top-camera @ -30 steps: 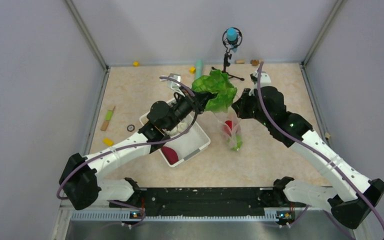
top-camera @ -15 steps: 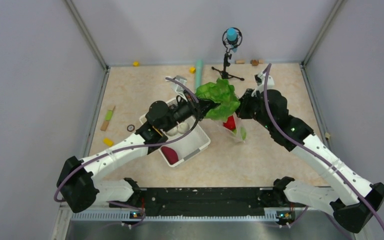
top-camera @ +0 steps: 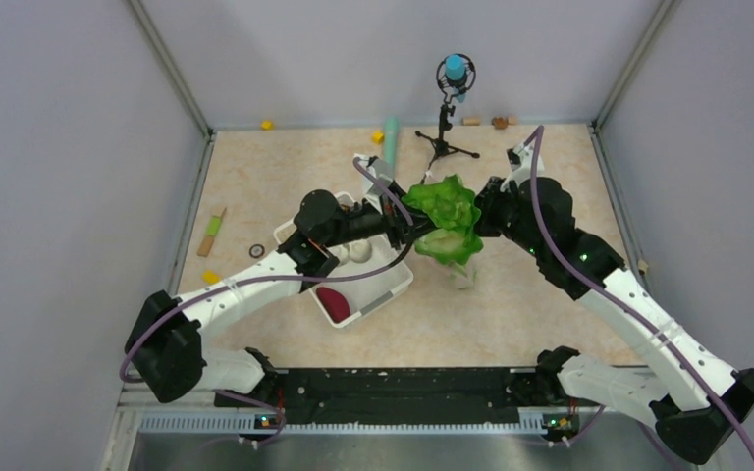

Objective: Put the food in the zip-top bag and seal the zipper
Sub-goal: Place the fake vegetable in the zipper food storage bag.

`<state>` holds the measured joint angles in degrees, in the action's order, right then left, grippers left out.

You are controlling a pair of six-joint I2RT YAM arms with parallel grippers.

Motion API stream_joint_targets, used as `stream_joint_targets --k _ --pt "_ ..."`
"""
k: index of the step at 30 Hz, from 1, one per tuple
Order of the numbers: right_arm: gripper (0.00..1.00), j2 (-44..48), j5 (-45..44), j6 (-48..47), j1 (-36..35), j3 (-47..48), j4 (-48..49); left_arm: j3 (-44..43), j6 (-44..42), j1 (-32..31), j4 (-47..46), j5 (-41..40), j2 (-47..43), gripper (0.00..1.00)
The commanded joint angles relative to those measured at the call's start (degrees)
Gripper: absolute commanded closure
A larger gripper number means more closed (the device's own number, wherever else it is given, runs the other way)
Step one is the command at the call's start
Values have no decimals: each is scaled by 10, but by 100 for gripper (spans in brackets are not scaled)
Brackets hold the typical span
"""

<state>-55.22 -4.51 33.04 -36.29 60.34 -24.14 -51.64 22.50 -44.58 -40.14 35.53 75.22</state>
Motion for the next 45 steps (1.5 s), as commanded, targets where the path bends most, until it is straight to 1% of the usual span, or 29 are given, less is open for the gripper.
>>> stream_joint_targets --k 1,3,6,8,9,12,16,17,19,20,21,24,26,29,31,34,38,41,43,45 --pt "100 20 53 24 -4 11 62 -40 7 -9 29 13 16 100" --pt "100 23 48 28 -4 9 62 -40 45 -9 53 -103 10 100" --pt "100 27 48 32 -3 6 70 -34 141 -12 81 -244 11 100" --pt "100 25 48 40 -4 2 82 -34 204 -14 111 -314 15 100" --pt "100 24 52 44 -4 2 87 -32 222 -17 119 -340 17 100" --pt "100 22 60 54 -4 -2 96 -26 243 -33 137 -421 14 100" --pt "100 28 40 65 -4 -5 96 -24 223 -63 175 -531 -9 100" --pt "100 31 27 69 -4 -5 96 -24 221 -66 182 -543 -11 100" --pt "100 33 14 73 -3 -6 102 -21 212 -68 174 -529 -9 100" --pt "100 34 12 73 -4 -7 104 -17 197 -68 154 -499 -5 100" --pt "100 33 11 73 -4 -6 106 -15 182 -68 137 -451 -1 100" --pt "100 29 10 72 -4 -1 102 -14 132 -68 105 -340 9 100" --pt "100 27 8 68 -4 5 95 -14 77 -68 91 -260 9 100" --pt "100 29 2 56 -4 15 80 -17 -12 -68 120 -161 2 100" --pt "100 31 14 43 -4 20 74 -9 -42 -68 125 -104 -5 100" --pt "100 34 28 31 -4 32 54 7 -71 -68 126 -42 -18 100" --pt "100 34 30 19 -3 40 35 9 -84 -67 143 -15 -17 100" --pt "100 35 38 14 -4 42 34 -8 -67 -67 162 -25 -5 100" --pt "100 34 42 14 -4 42 35 -30 -51 -67 192 -71 6 100" --pt "100 34 43 15 -4 40 34 -58 -28 -67 239 -151 20 100"
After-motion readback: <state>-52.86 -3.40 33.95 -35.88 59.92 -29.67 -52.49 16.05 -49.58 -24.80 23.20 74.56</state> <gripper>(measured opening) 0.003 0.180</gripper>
